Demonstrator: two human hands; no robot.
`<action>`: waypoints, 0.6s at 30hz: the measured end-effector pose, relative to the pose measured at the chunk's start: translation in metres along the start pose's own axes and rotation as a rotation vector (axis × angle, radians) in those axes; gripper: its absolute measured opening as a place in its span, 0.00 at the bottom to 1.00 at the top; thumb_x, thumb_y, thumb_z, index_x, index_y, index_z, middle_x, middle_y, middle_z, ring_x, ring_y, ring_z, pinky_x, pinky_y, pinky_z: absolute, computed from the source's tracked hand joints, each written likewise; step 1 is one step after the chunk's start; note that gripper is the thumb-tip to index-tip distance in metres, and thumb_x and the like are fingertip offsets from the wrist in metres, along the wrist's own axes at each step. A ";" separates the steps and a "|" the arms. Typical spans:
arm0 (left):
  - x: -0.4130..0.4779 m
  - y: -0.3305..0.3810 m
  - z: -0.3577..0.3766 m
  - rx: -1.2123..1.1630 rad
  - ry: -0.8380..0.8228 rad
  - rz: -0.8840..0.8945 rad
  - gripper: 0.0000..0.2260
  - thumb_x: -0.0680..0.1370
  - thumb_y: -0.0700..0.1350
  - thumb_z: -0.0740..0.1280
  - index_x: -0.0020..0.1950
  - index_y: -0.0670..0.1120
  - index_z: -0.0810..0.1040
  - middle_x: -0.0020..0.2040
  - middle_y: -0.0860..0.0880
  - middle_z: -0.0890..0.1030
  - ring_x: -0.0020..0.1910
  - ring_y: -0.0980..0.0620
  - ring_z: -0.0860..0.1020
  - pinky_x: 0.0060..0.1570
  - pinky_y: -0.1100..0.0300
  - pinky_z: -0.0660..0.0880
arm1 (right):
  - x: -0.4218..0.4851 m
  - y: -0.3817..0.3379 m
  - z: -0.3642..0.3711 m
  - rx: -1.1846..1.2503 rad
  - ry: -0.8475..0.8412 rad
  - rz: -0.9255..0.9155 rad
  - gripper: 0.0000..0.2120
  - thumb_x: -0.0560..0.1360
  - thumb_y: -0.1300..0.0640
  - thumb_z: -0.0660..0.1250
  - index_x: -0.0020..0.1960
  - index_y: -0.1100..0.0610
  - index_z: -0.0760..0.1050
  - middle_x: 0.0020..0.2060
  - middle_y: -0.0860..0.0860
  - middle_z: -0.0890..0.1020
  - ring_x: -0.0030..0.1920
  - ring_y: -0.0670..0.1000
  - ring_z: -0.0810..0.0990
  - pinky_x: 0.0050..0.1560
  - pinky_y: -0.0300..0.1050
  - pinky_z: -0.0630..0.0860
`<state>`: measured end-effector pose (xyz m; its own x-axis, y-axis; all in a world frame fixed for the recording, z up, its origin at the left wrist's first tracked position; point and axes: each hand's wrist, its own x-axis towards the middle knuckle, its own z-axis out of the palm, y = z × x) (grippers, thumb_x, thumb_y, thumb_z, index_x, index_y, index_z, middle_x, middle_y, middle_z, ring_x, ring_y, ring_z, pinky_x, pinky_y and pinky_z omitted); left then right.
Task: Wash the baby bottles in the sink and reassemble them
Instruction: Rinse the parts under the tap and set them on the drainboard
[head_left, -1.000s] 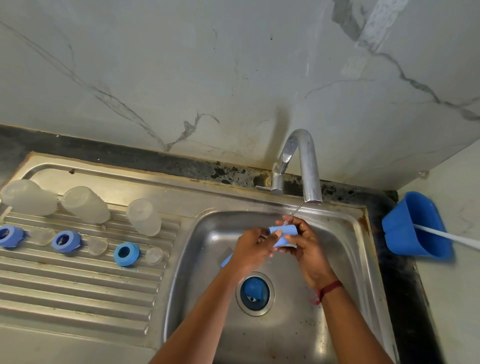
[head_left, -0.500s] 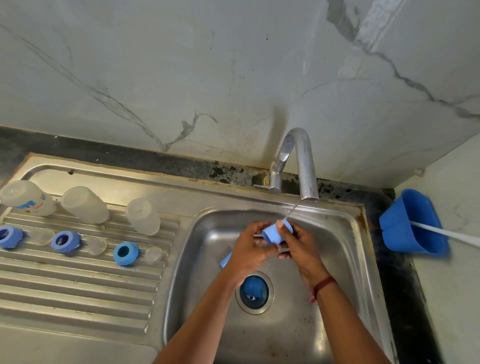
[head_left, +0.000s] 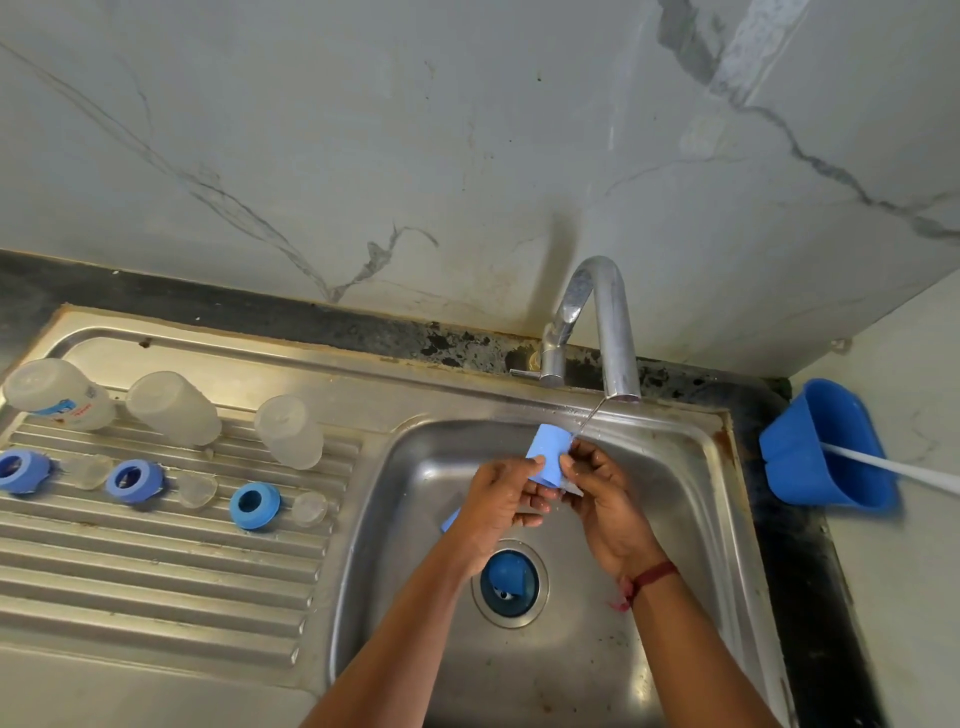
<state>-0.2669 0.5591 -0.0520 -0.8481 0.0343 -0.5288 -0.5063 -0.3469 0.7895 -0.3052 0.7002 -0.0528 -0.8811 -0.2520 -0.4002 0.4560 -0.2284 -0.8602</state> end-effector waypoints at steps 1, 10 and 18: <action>-0.002 0.000 -0.001 -0.018 -0.034 -0.025 0.18 0.77 0.56 0.64 0.52 0.41 0.80 0.43 0.44 0.84 0.39 0.51 0.80 0.45 0.54 0.77 | 0.001 0.001 0.001 0.035 0.001 0.019 0.16 0.68 0.57 0.72 0.55 0.56 0.76 0.47 0.53 0.84 0.43 0.50 0.81 0.44 0.45 0.75; -0.001 -0.007 -0.008 0.248 0.144 -0.021 0.07 0.81 0.49 0.65 0.53 0.46 0.79 0.43 0.49 0.81 0.39 0.53 0.77 0.39 0.60 0.72 | 0.007 0.002 0.003 -0.312 0.167 -0.087 0.24 0.68 0.66 0.77 0.59 0.53 0.74 0.56 0.53 0.79 0.53 0.50 0.79 0.44 0.39 0.80; -0.003 0.007 0.005 0.086 0.091 0.093 0.15 0.76 0.32 0.65 0.57 0.47 0.81 0.50 0.50 0.85 0.47 0.58 0.81 0.47 0.61 0.75 | 0.004 0.009 -0.001 -0.823 0.242 -0.349 0.26 0.64 0.63 0.80 0.60 0.52 0.77 0.57 0.50 0.76 0.56 0.47 0.76 0.52 0.25 0.69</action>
<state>-0.2685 0.5616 -0.0433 -0.8762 -0.0805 -0.4752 -0.4412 -0.2633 0.8580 -0.3051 0.6984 -0.0627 -0.9962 -0.0699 -0.0512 0.0085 0.5091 -0.8607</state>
